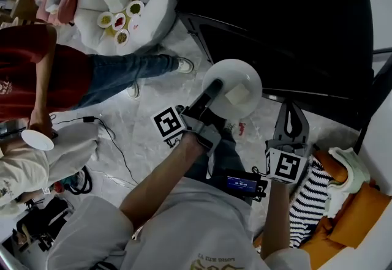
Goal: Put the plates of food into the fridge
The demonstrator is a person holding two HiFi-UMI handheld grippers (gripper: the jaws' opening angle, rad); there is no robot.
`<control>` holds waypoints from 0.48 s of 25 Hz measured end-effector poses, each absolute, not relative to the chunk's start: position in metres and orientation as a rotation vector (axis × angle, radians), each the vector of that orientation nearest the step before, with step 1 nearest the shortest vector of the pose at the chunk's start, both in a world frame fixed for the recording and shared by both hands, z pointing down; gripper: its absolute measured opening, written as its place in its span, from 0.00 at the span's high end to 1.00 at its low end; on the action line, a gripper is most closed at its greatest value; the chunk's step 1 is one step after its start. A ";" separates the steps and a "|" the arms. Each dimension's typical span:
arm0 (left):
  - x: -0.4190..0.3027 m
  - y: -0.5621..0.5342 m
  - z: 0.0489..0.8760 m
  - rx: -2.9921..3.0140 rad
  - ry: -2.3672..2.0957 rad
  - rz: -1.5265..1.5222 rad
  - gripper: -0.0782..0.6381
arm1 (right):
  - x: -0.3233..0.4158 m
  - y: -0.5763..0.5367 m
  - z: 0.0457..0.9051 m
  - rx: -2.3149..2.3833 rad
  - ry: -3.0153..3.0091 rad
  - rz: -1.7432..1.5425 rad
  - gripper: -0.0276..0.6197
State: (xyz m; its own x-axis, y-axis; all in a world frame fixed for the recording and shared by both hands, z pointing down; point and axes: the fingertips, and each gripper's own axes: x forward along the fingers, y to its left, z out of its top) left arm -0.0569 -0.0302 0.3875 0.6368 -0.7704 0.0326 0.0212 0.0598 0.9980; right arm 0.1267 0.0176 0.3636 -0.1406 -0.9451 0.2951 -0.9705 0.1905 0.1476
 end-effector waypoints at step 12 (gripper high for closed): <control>-0.058 -0.022 0.424 1.378 -0.698 -0.685 0.85 | 0.115 0.014 0.404 1.710 -2.200 0.122 0.94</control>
State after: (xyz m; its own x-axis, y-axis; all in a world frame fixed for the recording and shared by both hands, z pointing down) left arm -0.0577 -0.0223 0.4239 0.6255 -0.7792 0.0403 0.0260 0.0724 0.9970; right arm 0.1152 0.0138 0.4039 -0.2094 -0.9225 0.3243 -0.9527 0.2672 0.1449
